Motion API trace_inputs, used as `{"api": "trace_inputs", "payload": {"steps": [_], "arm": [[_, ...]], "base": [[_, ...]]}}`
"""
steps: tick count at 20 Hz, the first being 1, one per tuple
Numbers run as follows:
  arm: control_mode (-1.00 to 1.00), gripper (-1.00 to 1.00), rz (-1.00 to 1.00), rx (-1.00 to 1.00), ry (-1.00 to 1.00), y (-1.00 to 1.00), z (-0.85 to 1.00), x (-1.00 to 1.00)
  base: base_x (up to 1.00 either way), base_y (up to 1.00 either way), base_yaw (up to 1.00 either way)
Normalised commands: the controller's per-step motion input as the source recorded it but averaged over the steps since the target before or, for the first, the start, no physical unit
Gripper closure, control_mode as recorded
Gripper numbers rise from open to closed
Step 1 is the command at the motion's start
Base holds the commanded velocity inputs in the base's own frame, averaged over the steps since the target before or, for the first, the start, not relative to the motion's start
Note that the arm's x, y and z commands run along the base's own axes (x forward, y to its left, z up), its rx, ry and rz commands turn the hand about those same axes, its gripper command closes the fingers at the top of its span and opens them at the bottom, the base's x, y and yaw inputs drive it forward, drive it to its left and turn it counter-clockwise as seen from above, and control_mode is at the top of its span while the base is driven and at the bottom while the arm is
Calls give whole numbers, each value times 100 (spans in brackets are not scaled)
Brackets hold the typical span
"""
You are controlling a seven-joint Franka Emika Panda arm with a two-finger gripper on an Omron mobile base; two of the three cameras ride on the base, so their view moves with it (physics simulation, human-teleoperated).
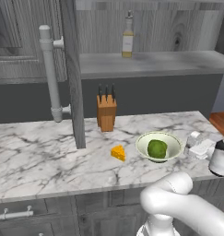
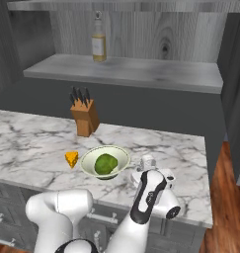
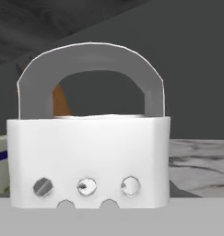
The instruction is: Pick the cheese from the fridge and the cheese grater from the cabinet and place them next to the salad bowl.
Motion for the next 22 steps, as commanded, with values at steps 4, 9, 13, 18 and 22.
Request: {"api": "trace_inputs", "payload": {"steps": [4,9,13,18,22], "arm": [[-100,100,0,8,-1,29,-50,0],[-100,100,0,3,0,34,-48,-2],[-100,100,-1,5,-1,41,-57,-11],[-100,100,-1,7,-2,40,-52,-13],[-100,100,0,7,0,39,-49,-8]], "base": [[0,0,0],[0,0,0],[0,0,0],[0,0,0],[0,0,0]]}}
